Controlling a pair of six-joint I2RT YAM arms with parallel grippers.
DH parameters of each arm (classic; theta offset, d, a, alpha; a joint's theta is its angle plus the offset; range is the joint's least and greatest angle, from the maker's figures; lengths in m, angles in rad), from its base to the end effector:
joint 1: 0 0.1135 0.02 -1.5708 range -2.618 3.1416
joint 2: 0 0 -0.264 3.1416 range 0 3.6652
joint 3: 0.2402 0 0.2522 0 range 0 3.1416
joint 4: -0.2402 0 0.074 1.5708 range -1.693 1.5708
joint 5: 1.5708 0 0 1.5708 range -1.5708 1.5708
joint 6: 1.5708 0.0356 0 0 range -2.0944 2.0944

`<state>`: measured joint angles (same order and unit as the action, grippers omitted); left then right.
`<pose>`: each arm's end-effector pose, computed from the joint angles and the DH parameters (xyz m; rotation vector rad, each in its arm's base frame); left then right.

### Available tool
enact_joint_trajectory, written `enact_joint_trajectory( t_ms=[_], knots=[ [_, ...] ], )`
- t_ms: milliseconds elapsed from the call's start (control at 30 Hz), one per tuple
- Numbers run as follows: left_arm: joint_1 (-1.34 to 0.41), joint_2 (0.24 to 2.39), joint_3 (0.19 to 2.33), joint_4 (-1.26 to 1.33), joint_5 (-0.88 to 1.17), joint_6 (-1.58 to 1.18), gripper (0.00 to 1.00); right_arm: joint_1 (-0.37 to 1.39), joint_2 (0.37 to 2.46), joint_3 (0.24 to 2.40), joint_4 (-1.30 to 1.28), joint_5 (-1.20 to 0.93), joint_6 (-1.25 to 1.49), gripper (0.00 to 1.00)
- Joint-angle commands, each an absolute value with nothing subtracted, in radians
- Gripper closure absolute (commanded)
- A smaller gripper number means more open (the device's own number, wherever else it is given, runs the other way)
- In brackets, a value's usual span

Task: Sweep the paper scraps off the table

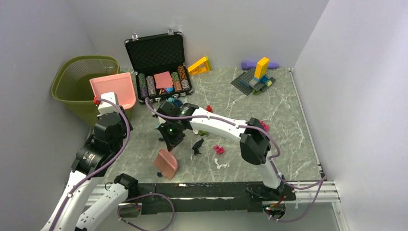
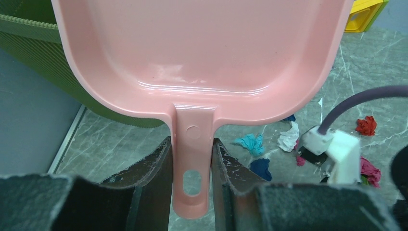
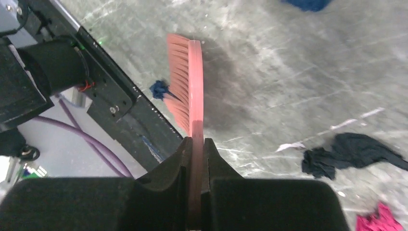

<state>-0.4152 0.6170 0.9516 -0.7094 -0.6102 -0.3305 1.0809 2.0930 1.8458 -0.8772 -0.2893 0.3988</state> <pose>0.1110 -0.0267 0.3656 -0.3155 1.8496 0.0828 0.2030 0.4023 0.2430 -1.0635 2.7091 0.7581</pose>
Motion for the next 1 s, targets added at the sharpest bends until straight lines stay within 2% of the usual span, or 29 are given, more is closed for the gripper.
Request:
enact_joint_trajectory(
  t_ms=[0, 100, 200, 533, 733, 867, 967],
  knots=[
    [-0.409, 0.613, 0.951, -0.662, -0.596, -0.318, 1.0, 1.052, 2.071, 1.99, -1.074, 0.058, 0.401, 1.0],
    [-0.408, 0.612, 0.949, -0.66, -0.59, -0.316, 1.0, 1.029, 2.058, 2.082, -1.169, 0.224, 0.442, 1.0],
    [-0.407, 0.611, 0.951, -0.661, -0.588, -0.316, 1.0, 1.019, 2.02, 2.136, -1.189, 0.258, 0.434, 1.0],
    [-0.405, 0.606, 0.951, -0.66, -0.584, -0.318, 1.0, 0.952, 1.853, 1.997, -0.848, -0.135, 0.43, 1.0],
    [-0.403, 0.61, 0.951, -0.659, -0.578, -0.316, 1.0, 0.949, 2.029, 2.103, -0.747, -0.296, 0.489, 1.0],
    [-0.4, 0.61, 0.947, -0.655, -0.567, -0.312, 1.0, 0.945, 2.149, 2.198, -0.745, -0.271, 0.556, 1.0],
    [-0.4, 0.612, 0.946, -0.654, -0.564, -0.31, 1.0, 0.93, 2.178, 2.181, -0.742, -0.183, 0.618, 1.0]
  ],
)
